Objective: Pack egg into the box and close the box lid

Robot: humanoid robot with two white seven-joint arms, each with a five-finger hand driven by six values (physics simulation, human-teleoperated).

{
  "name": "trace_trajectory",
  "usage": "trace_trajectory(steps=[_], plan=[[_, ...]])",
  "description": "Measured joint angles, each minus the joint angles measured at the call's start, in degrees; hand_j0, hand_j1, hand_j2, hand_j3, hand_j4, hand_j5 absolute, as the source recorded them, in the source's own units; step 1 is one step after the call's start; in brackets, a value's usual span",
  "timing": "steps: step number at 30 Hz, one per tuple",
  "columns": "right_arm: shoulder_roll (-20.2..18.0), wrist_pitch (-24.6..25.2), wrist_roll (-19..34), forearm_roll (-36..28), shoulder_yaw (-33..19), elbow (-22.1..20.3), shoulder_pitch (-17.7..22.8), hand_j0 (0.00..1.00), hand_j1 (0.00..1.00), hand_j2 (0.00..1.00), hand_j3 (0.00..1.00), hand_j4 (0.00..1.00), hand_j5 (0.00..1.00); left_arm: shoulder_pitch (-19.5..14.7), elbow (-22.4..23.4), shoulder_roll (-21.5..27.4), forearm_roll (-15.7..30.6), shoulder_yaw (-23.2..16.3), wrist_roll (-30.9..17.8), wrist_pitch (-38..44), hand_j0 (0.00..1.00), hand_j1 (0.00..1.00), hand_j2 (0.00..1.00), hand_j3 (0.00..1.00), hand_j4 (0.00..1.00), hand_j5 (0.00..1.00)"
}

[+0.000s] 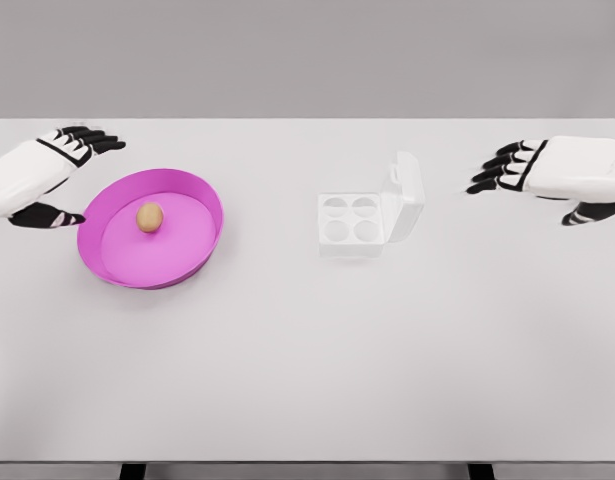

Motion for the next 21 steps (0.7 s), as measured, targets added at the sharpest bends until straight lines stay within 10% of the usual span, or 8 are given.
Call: trace_trajectory(steps=[12,21], plan=[[-14.63,-0.01,0.01,-2.19,-0.87,0.17,0.96,1.00,1.00,1.00,1.00,1.00,1.00,-14.06,2.11,-1.19,0.88,-3.92,-16.60,0.02,1.00,1.00,1.00,1.00,1.00,1.00],[3.50,-0.03,0.02,-2.36,-14.79,5.34,12.13,1.00,1.00,1.00,1.00,1.00,1.00,-21.71,9.19,-3.02,-0.04,-16.85,-17.14,-0.05,0.98,0.98,0.98,0.98,0.98,0.98]])
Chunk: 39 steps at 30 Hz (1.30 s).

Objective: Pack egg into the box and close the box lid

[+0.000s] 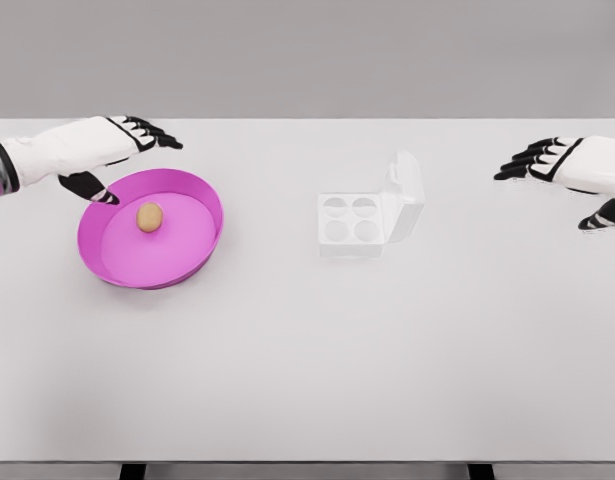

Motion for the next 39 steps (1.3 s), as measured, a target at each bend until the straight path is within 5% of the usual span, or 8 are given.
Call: trace_trajectory(steps=[5,9,17,28,39], plan=[[11.66,0.00,0.00,6.53,-6.40,5.37,5.01,1.00,1.00,1.00,1.00,1.00,1.00,-0.27,2.52,0.12,-2.27,-2.89,-0.03,-0.05,0.97,0.97,0.97,0.97,0.97,0.97],[16.02,0.01,-0.01,10.69,-10.12,7.19,6.41,1.00,1.00,1.00,1.00,1.00,1.00,-0.27,2.96,0.23,-2.96,-4.42,-0.03,-0.04,0.87,0.87,0.87,0.87,0.87,0.87],[17.41,0.02,-0.01,14.56,-11.99,11.38,6.41,1.00,1.00,1.00,1.00,1.00,1.00,-0.27,3.45,0.13,-4.74,-6.86,-0.03,-0.03,0.87,0.87,0.87,0.87,0.87,0.87],[17.83,0.04,-0.01,17.89,-9.26,11.96,6.94,1.00,1.00,1.00,1.00,1.00,1.00,-0.27,5.57,-1.15,-7.75,-7.36,-0.03,-0.02,0.79,0.79,0.79,0.79,0.79,0.79],[24.63,0.03,-0.01,24.74,-7.82,13.86,5.01,1.00,1.00,1.00,1.00,1.00,1.00,-0.27,6.77,-2.42,-8.66,-7.48,-0.03,-0.02,0.79,0.79,0.79,0.79,0.79,0.79]])
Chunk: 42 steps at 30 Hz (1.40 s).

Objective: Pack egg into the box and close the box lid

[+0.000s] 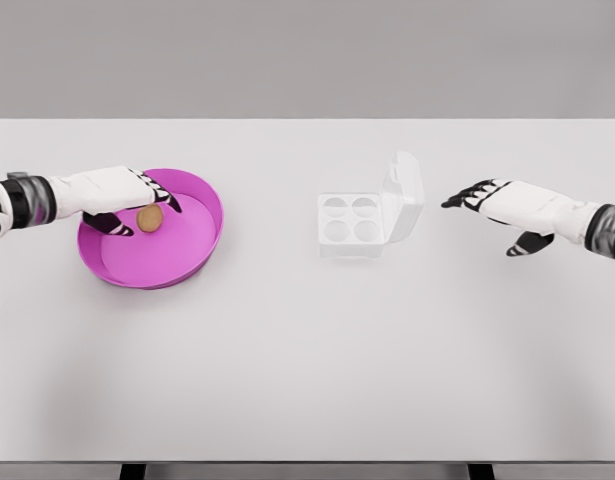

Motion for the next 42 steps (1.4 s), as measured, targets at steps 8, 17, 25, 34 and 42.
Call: trace_trajectory(steps=[8,17,25,34,42], plan=[[-0.01,0.00,0.00,0.07,-0.40,-0.73,0.00,1.00,1.00,1.00,1.00,1.00,1.00,0.00,0.10,-0.43,-0.33,-0.16,0.00,0.00,0.78,0.78,0.78,0.78,0.78,0.78],[-0.51,0.00,0.00,0.09,-0.47,-1.76,0.26,1.00,1.00,1.00,1.00,1.00,1.00,0.09,0.12,-0.46,-0.40,-0.26,0.00,0.00,0.74,0.74,0.74,0.74,0.74,0.74],[-1.79,0.00,0.00,0.14,-0.69,-1.58,0.00,1.00,1.00,1.00,1.00,1.00,1.00,0.18,0.12,-0.39,-0.46,-0.34,0.00,0.00,0.70,0.70,0.70,0.70,0.70,0.70],[-2.06,0.00,0.00,0.15,-0.77,-0.81,0.00,1.00,1.00,1.00,1.00,1.00,1.00,0.26,0.12,-0.34,-0.43,-0.51,0.01,0.04,0.64,0.64,0.64,0.64,0.64,0.64],[-2.50,0.00,0.00,0.14,-0.81,-0.76,0.17,1.00,1.00,1.00,1.00,1.00,1.00,0.35,0.10,-0.28,-0.31,-0.54,0.03,0.13,0.58,0.58,0.58,0.58,0.58,0.58]])
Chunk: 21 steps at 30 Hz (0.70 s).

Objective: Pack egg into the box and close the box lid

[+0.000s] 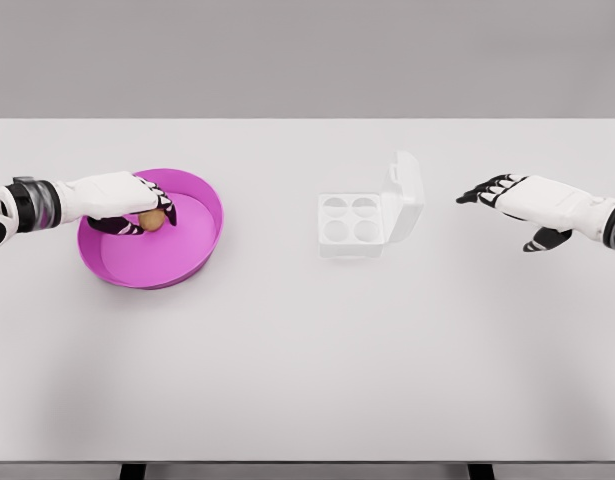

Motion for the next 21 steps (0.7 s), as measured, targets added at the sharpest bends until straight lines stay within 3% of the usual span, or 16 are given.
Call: trace_trajectory(steps=[12,21], plan=[[-0.07,0.00,0.00,0.04,-2.23,0.25,0.44,1.00,1.00,1.00,1.00,1.00,1.00,-0.26,-0.13,-0.02,-0.05,0.19,-0.02,-0.15,0.45,0.45,0.45,0.45,0.45,0.45],[-0.08,0.00,0.00,0.09,-3.04,1.46,0.18,1.00,1.00,1.00,1.00,1.00,1.00,-0.35,-2.19,-0.06,0.60,1.44,-0.03,-0.15,0.43,0.43,0.43,0.43,0.43,0.43]])
